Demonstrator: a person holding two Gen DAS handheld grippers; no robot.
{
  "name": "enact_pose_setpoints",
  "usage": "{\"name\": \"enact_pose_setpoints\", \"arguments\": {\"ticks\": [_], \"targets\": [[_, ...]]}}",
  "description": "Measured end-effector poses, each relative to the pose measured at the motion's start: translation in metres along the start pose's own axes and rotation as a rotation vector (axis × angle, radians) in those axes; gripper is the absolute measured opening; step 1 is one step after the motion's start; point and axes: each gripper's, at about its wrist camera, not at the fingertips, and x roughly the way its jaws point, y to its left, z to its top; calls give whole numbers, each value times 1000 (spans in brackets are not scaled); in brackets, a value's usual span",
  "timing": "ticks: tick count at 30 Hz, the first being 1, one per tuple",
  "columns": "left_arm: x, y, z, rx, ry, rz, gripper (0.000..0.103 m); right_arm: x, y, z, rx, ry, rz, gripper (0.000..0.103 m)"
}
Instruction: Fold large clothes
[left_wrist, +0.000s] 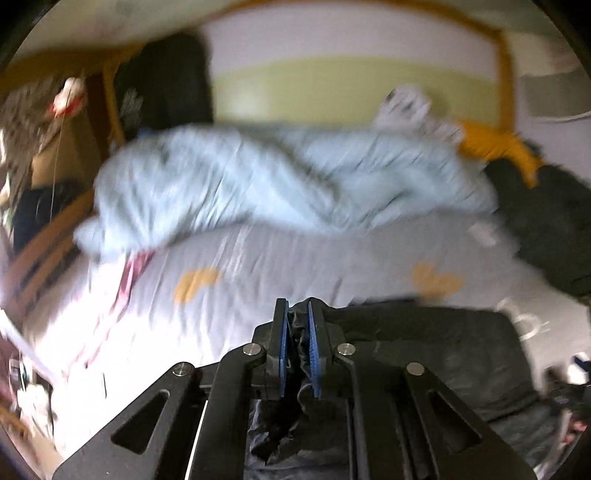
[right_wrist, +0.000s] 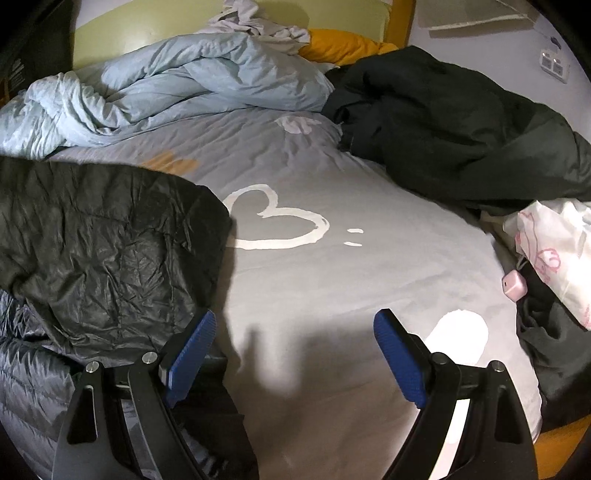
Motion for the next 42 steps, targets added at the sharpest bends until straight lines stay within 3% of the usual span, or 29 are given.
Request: {"name": "enact_pose_setpoints", "arguments": {"ticks": [4, 8, 11, 15, 17, 20, 24, 26, 31, 35, 42], "targets": [[56, 25, -36, -27, 141, 50, 10, 0, 5, 1, -1, -17, 32, 89], [85, 46, -56, -43, 186, 133, 10, 2, 11, 4, 15, -7, 119, 89], [102, 59, -63, -53, 192, 171, 10, 1, 20, 4, -3, -11, 138, 89], [113, 71, -65, -35, 141, 162, 10, 1, 28, 3, -31, -6, 158, 89], [113, 77, -65, -46, 129, 147, 10, 1, 24, 4, 1, 9, 200, 89], [108, 82, -66, -76, 117, 62, 11, 1, 15, 5, 57, 8, 225, 89], [91, 72, -75, -35, 88, 15, 33, -2, 14, 5, 57, -11, 201, 89], [79, 69, -82, -27, 70, -16, 37, -3, 15, 5, 51, -18, 199, 89], [45, 67, -105, -53, 26, -108, 39, -12, 24, 2, 7, -41, 201, 89], [25, 66, -129, -45, -10, -118, 40, -25, 33, -1, -18, -75, 222, 89], [15, 86, -170, -128, -8, -123, 40, -57, 49, -10, -40, -159, 237, 89]]}}
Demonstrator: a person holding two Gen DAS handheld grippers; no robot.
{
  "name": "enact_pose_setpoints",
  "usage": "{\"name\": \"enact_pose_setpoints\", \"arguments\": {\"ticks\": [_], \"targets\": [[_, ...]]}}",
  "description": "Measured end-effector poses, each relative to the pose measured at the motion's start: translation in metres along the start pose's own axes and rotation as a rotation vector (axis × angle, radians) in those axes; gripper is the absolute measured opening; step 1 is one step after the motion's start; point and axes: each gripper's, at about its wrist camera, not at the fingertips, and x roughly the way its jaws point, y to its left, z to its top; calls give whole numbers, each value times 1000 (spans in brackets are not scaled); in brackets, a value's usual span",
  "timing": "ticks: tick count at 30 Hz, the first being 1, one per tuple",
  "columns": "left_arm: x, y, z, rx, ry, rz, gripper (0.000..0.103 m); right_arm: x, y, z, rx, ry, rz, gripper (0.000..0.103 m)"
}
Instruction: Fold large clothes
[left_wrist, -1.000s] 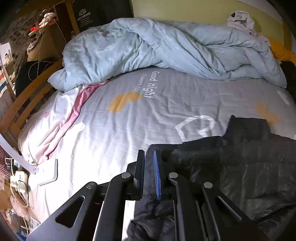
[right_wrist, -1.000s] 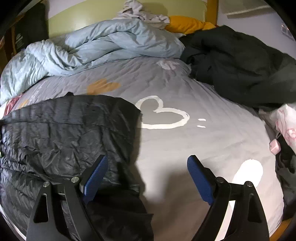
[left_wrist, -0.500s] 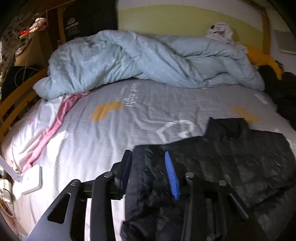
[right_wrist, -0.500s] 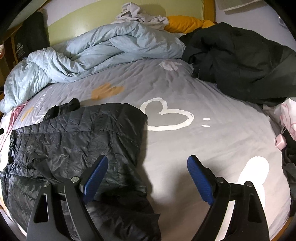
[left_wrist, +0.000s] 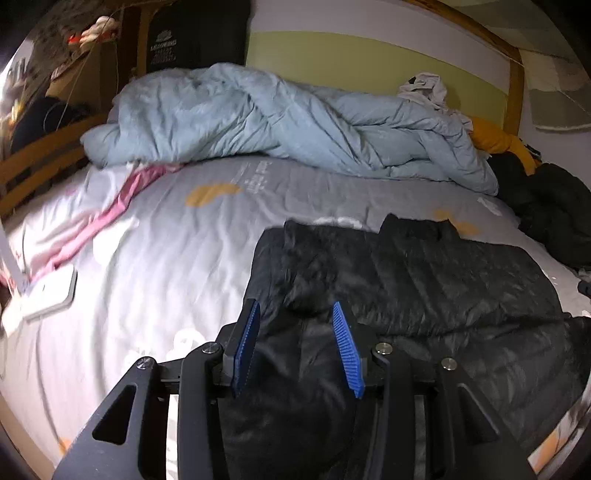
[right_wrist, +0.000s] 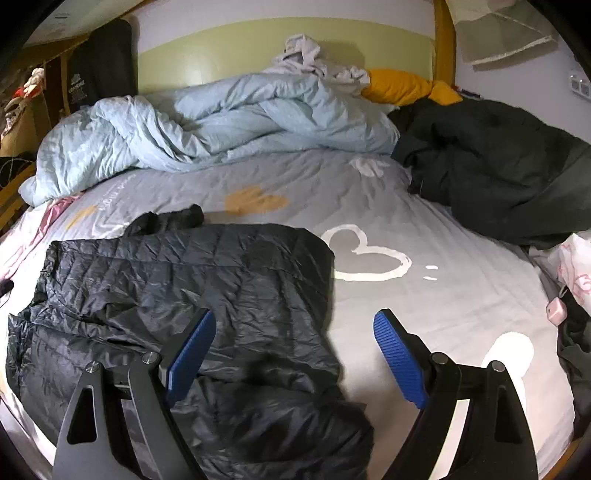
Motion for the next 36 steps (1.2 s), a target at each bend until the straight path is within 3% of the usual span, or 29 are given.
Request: {"name": "enact_pose_setpoints", "arguments": {"ticks": [9, 25, 27, 29, 34, 36], "targets": [[-5, 7, -15, -6, -5, -25, 45, -19, 6, -23, 59, -14, 60, 89], [-34, -25, -29, 68, -55, -70, 53, -34, 21, -43, 37, -21, 88, 89], [-41, -29, -36, 77, -59, -58, 59, -39, 24, -48, 30, -25, 102, 89], [-46, -31, -47, 82, -59, -27, 59, -46, 32, -55, 5, -44, 90, 89], [-56, -36, -79, 94, -23, -43, 62, -58, 55, -77, -78, -58, 50, 89], [-63, -42, -92, 118, -25, -46, 71, -62, 62, -91, -88, -42, 62, 89]]}}
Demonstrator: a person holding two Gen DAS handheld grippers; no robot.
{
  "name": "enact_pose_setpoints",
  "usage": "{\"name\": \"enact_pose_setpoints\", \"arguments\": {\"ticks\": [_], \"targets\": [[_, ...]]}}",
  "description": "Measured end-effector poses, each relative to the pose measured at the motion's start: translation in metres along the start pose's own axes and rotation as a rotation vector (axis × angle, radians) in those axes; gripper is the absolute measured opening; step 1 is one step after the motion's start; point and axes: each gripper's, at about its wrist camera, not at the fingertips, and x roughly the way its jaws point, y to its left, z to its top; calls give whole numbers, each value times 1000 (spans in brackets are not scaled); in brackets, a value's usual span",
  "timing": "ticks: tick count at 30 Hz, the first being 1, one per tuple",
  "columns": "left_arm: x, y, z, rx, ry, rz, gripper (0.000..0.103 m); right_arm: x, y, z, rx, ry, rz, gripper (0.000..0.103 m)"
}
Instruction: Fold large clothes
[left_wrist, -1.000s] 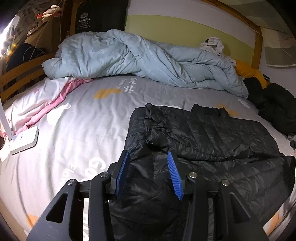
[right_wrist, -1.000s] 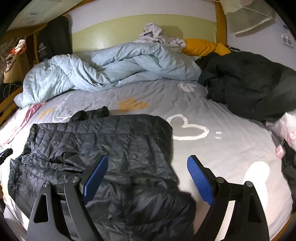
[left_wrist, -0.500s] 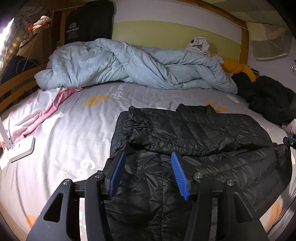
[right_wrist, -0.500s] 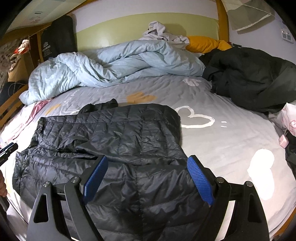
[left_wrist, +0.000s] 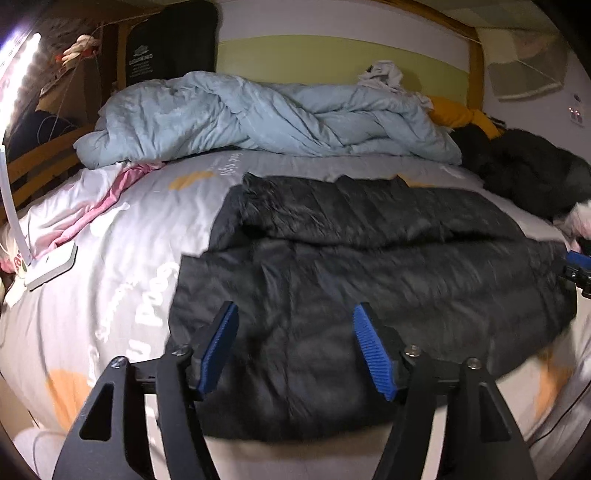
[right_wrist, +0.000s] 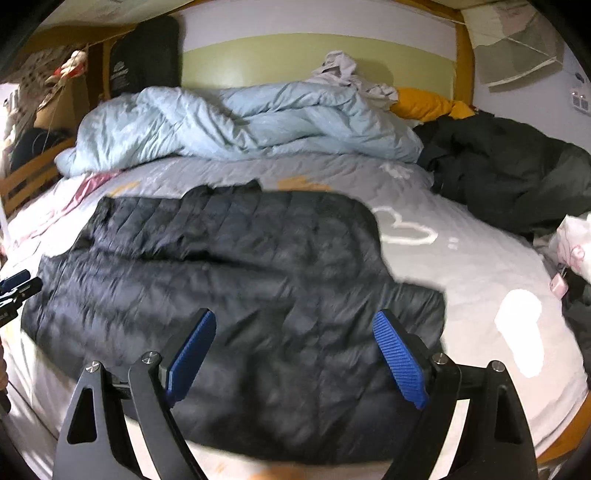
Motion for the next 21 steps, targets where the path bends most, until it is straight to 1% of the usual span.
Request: {"name": "enact_pose_setpoints", "arguments": {"ticks": [1, 2, 3, 5, 9, 11, 13, 14, 16, 19, 21], "targets": [[-4, -4, -7, 15, -2, 1, 74, -2, 5, -7, -9, 8, 8, 89], [-7, -7, -14, 27, -3, 2, 82, -4, 9, -14, -17, 15, 13, 89], [-10, -11, -21, 39, -4, 9, 87, -6, 14, -25, -31, 28, 17, 89], [-13, -16, -33, 65, -3, 29, 91, -7, 23, -42, -69, 57, 23, 89], [-9, -28, -52, 138, 34, 29, 92, -6, 50, -71, -219, 122, 39, 89], [-5, -32, -58, 164, 51, 20, 92, -7, 59, -78, -255, 128, 37, 89], [2, -36, -64, 185, 72, 23, 93, -6, 62, -81, -259, 134, 38, 89], [8, -37, -66, 194, 87, 38, 93, -5, 63, -81, -259, 138, 34, 89], [14, -38, -68, 204, 93, 61, 93, 0, 65, -82, -269, 146, 2, 89], [16, -39, -68, 216, 71, 111, 93, 7, 70, -83, -315, 144, -58, 89], [17, -40, -68, 224, 55, 172, 93, 10, 74, -85, -340, 144, -84, 89]]}}
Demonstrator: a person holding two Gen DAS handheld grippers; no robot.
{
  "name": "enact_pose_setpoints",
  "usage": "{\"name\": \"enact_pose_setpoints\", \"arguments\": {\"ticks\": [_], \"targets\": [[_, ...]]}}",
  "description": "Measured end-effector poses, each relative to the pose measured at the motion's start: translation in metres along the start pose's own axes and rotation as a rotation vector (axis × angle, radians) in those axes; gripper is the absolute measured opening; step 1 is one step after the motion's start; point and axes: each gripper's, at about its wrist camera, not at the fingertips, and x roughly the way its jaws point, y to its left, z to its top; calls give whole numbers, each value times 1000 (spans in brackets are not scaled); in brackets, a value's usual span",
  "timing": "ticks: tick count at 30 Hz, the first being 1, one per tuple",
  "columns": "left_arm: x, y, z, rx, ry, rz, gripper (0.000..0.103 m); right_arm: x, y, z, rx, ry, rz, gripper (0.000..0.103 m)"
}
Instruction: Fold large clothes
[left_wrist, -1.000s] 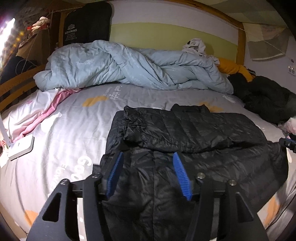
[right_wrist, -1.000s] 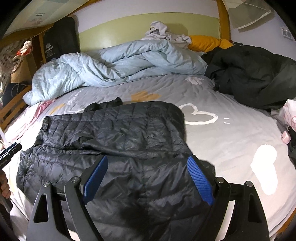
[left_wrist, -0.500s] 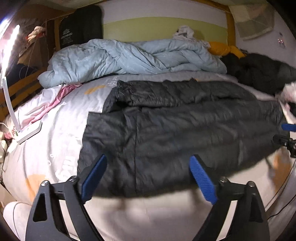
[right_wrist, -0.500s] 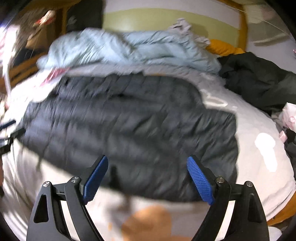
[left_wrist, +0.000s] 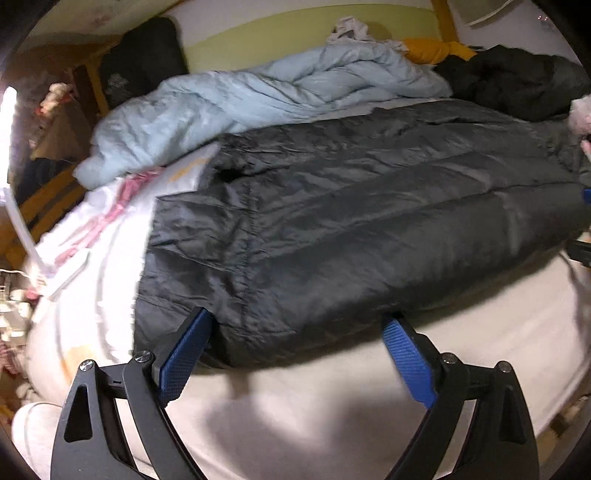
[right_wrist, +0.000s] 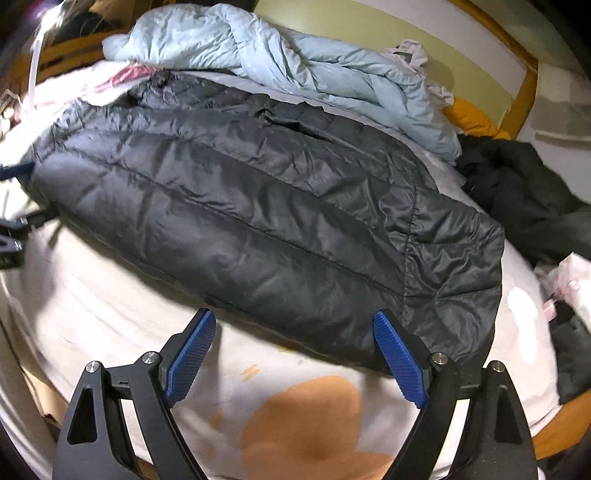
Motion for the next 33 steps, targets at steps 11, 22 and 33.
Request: {"name": "enact_pose_setpoints", "arguments": {"ticks": [11, 22, 33], "targets": [[22, -10, 1, 94, 24, 117, 92, 19, 18, 5, -72, 2, -156, 89], [17, 14, 9, 15, -7, 132, 17, 19, -4, 9, 13, -45, -223, 21], [-22, 37, 17, -41, -39, 87, 15, -38, -17, 5, 89, -189, -123, 13]]}}
